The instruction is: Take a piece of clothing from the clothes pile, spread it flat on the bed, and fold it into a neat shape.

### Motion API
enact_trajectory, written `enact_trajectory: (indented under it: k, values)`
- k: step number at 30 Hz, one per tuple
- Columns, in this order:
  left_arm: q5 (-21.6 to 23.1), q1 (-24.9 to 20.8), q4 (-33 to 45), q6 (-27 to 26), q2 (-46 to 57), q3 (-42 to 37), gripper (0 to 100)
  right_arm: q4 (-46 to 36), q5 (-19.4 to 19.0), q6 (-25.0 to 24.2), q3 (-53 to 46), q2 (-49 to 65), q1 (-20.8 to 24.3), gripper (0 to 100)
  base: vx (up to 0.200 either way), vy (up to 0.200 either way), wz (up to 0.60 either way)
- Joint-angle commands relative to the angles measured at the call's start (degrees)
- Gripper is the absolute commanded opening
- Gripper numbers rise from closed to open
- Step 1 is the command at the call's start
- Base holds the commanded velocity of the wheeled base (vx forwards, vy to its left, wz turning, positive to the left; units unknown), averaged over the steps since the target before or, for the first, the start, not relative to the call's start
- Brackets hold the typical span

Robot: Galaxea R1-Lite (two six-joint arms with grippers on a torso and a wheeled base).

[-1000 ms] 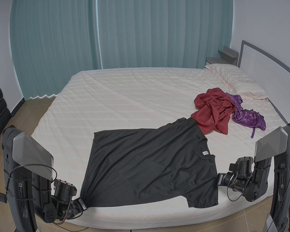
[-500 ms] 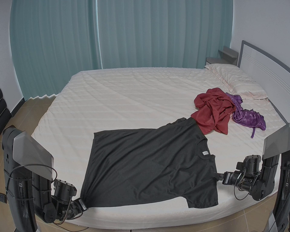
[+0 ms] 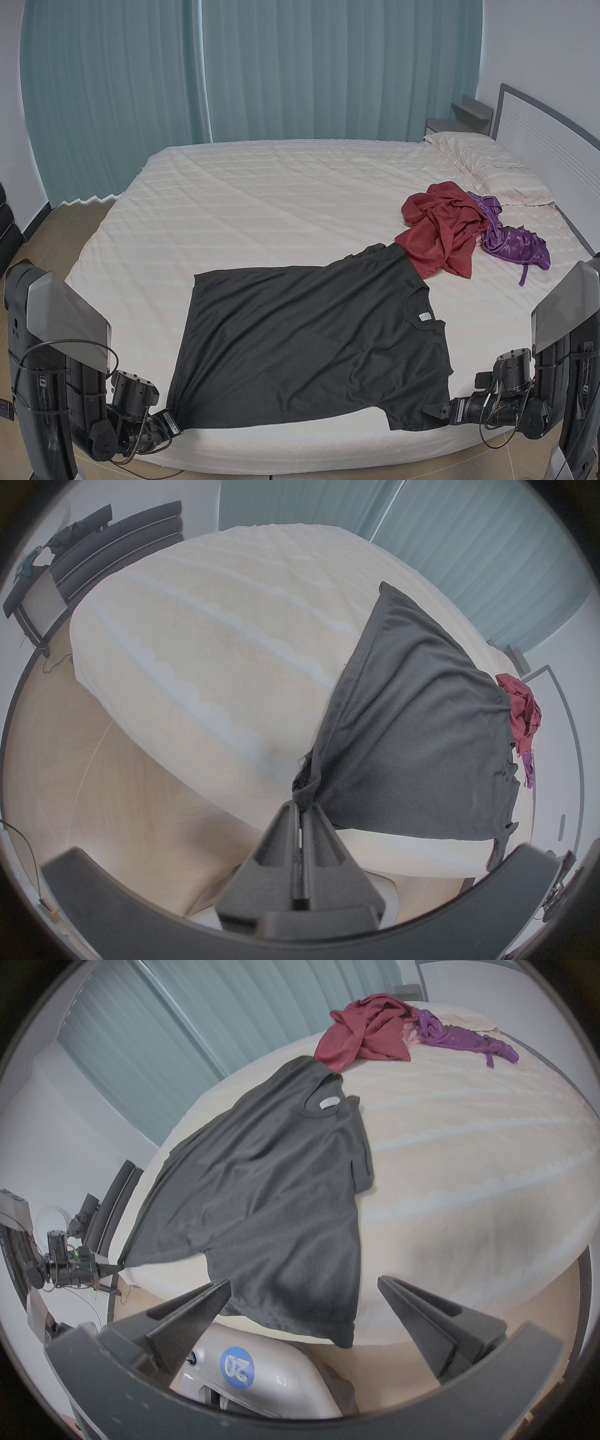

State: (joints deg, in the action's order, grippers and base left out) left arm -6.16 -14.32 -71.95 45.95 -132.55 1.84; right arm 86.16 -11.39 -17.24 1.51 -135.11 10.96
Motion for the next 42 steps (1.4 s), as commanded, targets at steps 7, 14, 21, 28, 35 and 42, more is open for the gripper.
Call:
enact_trajectory:
  k: [7,14,21,28,35,42]
  values:
    - [0.0,0.0,0.0,0.0,-0.1,-0.1,0,1.6,-0.1,1.3,-1.5,-7.2,1.7,100,0.0,0.0,0.0]
    - [0.0,0.0,0.0,0.0,-0.1,-0.1,0,2.3,-0.3,1.2,-1.3,-7.3,2.5,100,0.0,0.0,0.0]
    - [0.0,0.0,0.0,0.1,-0.1,-0.1,0,-0.9,0.9,1.0,-1.5,-4.9,2.0,0,0.0,0.0,0.0]
    - [-0.1,0.0,0.0,0.1,-0.1,0.0,0,-10.9,1.4,1.9,-1.5,3.7,-0.6,0,0.0,0.0,0.0]
    - [-0.3,-0.2,-0.6,-0.3,1.2,-1.4,0,-25.4,1.4,5.5,-1.5,13.1,-2.2,0,0.0,0.0,0.0]
    - [-3.6,-0.2,-0.6,-3.5,3.3,-1.7,0,-33.9,1.5,7.9,-1.5,20.8,-2.6,0,0.0,0.0,0.0]
